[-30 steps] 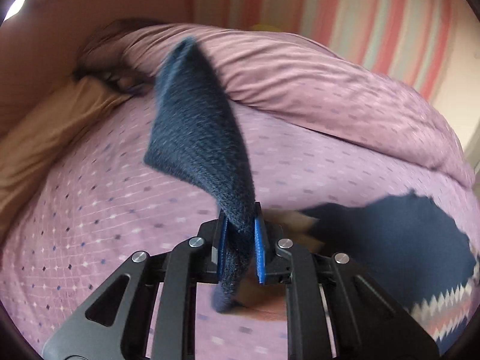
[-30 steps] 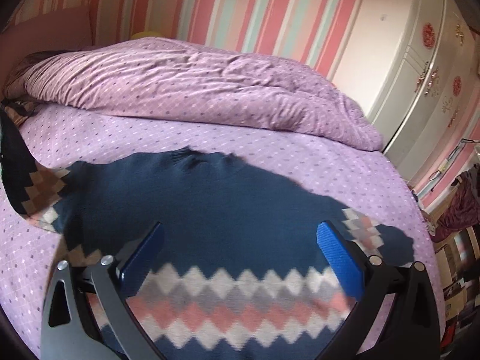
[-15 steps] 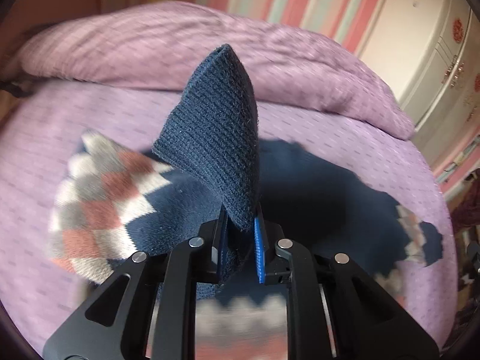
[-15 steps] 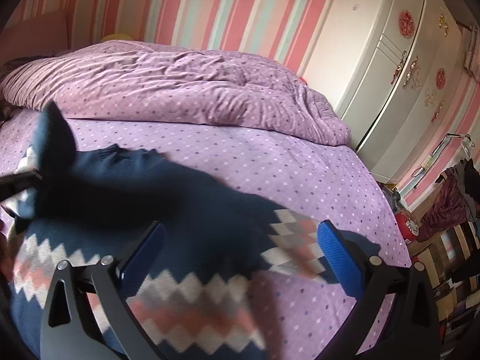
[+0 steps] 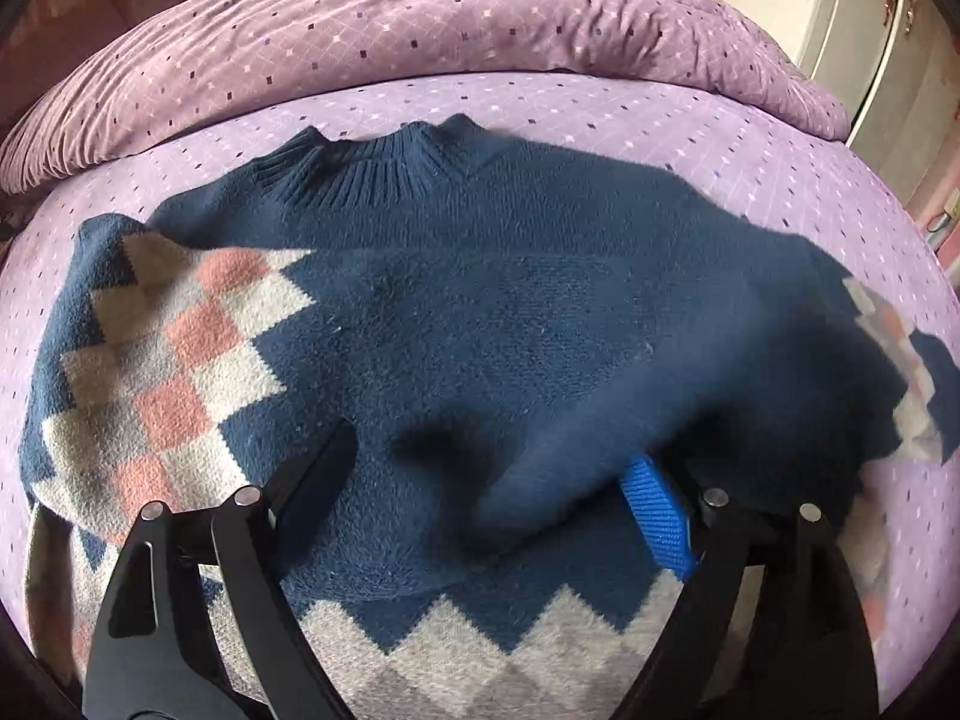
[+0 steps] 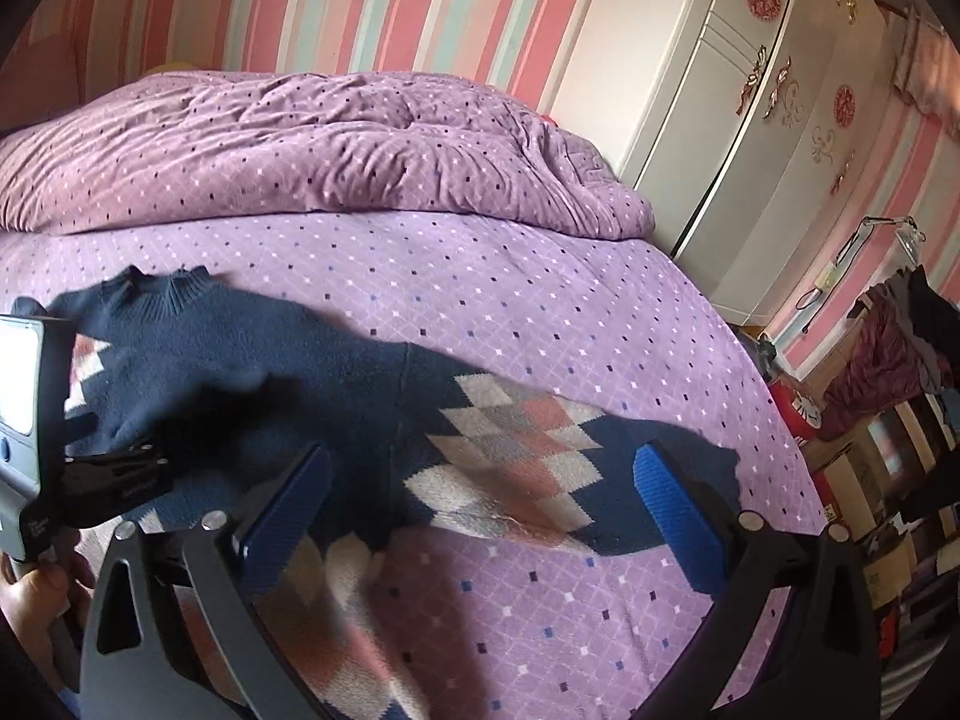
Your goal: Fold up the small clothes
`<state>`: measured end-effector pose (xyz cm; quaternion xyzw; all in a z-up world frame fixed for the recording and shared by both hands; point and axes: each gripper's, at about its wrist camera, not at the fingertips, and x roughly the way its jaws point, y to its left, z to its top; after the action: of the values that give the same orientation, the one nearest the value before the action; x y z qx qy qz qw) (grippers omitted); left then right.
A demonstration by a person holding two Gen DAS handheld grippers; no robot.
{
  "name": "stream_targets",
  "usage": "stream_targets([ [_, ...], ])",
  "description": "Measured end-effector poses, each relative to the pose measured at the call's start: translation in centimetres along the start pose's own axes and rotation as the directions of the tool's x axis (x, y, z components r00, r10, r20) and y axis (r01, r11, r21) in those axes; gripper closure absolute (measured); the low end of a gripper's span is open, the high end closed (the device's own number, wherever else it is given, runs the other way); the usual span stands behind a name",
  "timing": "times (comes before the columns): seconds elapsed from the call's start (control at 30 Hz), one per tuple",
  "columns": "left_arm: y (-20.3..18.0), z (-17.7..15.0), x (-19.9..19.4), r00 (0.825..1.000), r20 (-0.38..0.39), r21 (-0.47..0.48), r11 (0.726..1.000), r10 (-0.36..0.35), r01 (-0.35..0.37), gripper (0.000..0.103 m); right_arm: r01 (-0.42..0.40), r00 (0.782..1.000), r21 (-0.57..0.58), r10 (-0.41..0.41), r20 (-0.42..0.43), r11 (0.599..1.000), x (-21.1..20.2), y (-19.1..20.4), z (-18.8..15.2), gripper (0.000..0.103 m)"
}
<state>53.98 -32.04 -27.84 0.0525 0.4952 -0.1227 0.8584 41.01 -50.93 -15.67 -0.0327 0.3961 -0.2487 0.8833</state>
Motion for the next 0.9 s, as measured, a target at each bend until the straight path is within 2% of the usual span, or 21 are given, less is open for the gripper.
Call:
stream_targets([
  [0.13,1.1,-1.1,-2.4,1.0,0.02,0.02,1.0,-0.014,0.013,0.017,-0.021,1.0,0.01,0.021,-0.011,1.0,0.0,0.2,-0.4,0.002],
  [0.2,2.4,-1.6,-4.4,0.999,0.042,0.044,0.999,0.001,-0.002,0.017,-0.077,0.997,0.027,0.078,-0.016,0.997,0.1,1.1,-0.2,0.001],
  [0.27,4.2,-1.7,-5.9,0.998,0.063,0.061,0.998,0.02,-0.023,0.01,-0.128,0.991,0.04,0.129,-0.021,0.991,0.3,2.2,-0.2,0.002],
  [0.4,9.0,-1.4,-8.6,0.99,0.107,0.084,0.991,0.091,-0.101,0.009,-0.271,0.959,0.08,0.276,-0.058,0.959,2.5,6.7,-0.3,0.002],
  [0.53,12.5,-1.0,-9.8,0.978,0.137,0.097,0.98,0.157,-0.171,0.009,-0.338,0.93,0.109,0.35,-0.114,0.935,5.5,10.8,-1.0,0.003],
  [0.6,13.9,-1.0,-9.8,0.971,0.148,0.104,0.973,0.188,-0.205,0.009,-0.359,0.916,0.132,0.376,-0.141,0.924,6.7,11.8,-1.3,0.019],
  [0.67,15.0,-0.8,-9.4,0.968,0.141,0.104,0.969,0.207,-0.222,0.009,-0.413,0.874,0.19,0.446,-0.191,0.891,8.3,12.6,-1.7,0.045],
  [0.7,15.5,-0.8,-9.2,0.968,0.136,0.103,0.969,0.211,-0.226,0.009,-0.43,0.853,0.224,0.475,-0.217,0.875,9.1,12.9,-1.9,0.05],
  [0.73,16.0,-0.8,-9.1,0.967,0.136,0.1,0.968,0.216,-0.23,0.009,-0.426,0.845,0.238,0.478,-0.238,0.873,9.6,13.0,-2.1,0.051],
  [0.77,16.2,-0.8,-9.0,0.966,0.136,0.098,0.967,0.219,-0.233,0.009,-0.407,0.843,0.249,0.466,-0.269,0.879,10.3,13.3,-2.3,0.051],
  [0.83,16.6,-0.7,-9.0,0.965,0.137,0.092,0.967,0.222,-0.236,0.009,-0.402,0.839,0.275,0.471,-0.272,0.874,10.8,13.4,-2.6,0.054],
  [0.87,16.7,-0.7,-9.1,0.964,0.142,0.087,0.968,0.223,-0.237,0.009,-0.4,0.846,0.278,0.468,-0.255,0.873,10.6,13.4,-2.6,0.066],
  [0.9,16.8,-0.7,-9.1,0.964,0.145,0.085,0.968,0.222,-0.235,0.009,-0.392,0.858,0.262,0.453,-0.242,0.882,10.4,13.4,-2.5,0.073],
])
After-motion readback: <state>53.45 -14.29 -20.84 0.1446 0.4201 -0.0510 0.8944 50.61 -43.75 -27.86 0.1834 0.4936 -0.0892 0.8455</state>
